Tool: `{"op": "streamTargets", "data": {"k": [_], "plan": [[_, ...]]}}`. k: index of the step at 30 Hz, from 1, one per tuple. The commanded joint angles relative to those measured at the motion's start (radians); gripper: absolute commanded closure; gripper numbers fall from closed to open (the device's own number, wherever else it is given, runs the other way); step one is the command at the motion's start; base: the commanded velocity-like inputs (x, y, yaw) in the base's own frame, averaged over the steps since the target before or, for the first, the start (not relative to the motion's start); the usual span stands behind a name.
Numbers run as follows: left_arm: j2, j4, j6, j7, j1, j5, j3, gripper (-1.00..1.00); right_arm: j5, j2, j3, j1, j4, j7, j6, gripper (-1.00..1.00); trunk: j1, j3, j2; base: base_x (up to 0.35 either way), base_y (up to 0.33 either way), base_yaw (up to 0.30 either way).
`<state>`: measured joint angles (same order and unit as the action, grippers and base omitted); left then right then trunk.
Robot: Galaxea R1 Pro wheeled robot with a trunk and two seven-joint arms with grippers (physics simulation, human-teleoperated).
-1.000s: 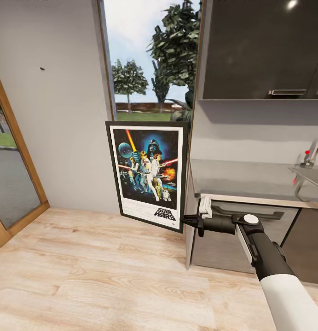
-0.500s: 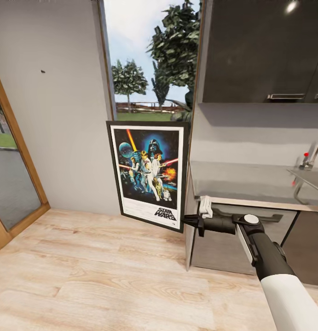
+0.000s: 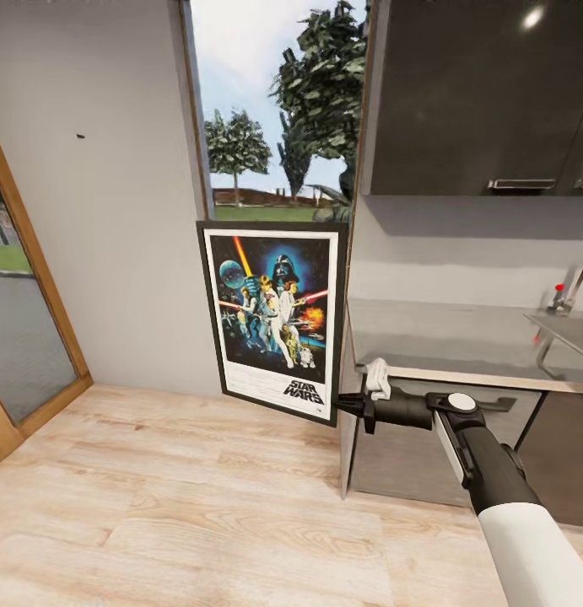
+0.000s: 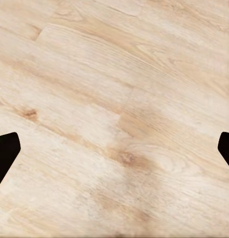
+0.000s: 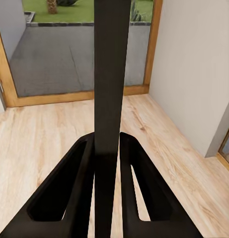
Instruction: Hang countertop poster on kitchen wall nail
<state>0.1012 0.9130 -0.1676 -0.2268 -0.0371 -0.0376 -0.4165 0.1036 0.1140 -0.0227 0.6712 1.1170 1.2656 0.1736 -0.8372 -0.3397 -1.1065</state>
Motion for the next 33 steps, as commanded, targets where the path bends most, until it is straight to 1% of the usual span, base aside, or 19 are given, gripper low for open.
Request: {"op": "streamTargets", "data": {"k": [1,4,5,10,15,18,29,31,33], "plan": [[0.000,-0.004,-0.008,-0.007,0.000,-0.004,-0.002,-1.00,0.002,0.000,-0.002,0.001,0.001,0.008,0.014,1.00,0.004,0.002,0.007,0.000,0.000,0.000],[0.000,-0.006,-0.009,-0.008,0.000,-0.004,-0.003,-1.00,0.002,0.000,-0.001,0.001,0.002,0.008,0.029,1.00,0.015,0.012,0.028,0.000,0.000,0.000],[0.000,-0.008,-0.009,-0.008,0.000,-0.004,-0.003,-1.00,0.002,-0.001,-0.001,0.001,0.002,0.007,0.045,1.00,0.019,0.015,0.035,0.000,0.000,0.000],[0.000,-0.009,-0.009,-0.008,0.000,-0.004,-0.003,-1.00,0.002,-0.002,-0.001,0.001,0.003,0.007,0.055,1.00,0.038,0.030,0.070,0.000,0.000,0.000],[0.000,-0.009,-0.008,-0.008,-0.001,-0.004,-0.003,-1.00,0.001,0.000,-0.003,0.001,0.003,0.008,0.059,1.00,0.058,0.046,0.105,0.000,0.000,0.000],[0.000,-0.010,-0.005,-0.008,0.000,-0.003,-0.002,-1.00,-0.002,0.008,-0.005,0.001,0.001,0.011,0.061,1.00,0.069,0.055,0.126,0.000,0.000,0.000],[0.000,-0.010,-0.004,-0.008,0.000,-0.002,-0.002,-1.00,-0.001,0.012,-0.006,0.001,-0.008,0.014,0.061,1.00,0.111,0.090,0.203,0.000,0.000,0.000],[0.000,-0.010,-0.004,-0.008,0.000,-0.003,-0.002,-1.00,-0.002,0.018,-0.006,0.001,-0.010,0.014,0.061,1.00,0.119,0.096,0.217,0.000,0.000,0.000],[0.000,-0.011,-0.004,-0.008,0.000,-0.002,-0.002,-1.00,-0.003,0.035,-0.007,0.001,-0.012,0.015,0.061,1.00,0.127,0.102,0.231,0.000,0.000,0.000]]}}
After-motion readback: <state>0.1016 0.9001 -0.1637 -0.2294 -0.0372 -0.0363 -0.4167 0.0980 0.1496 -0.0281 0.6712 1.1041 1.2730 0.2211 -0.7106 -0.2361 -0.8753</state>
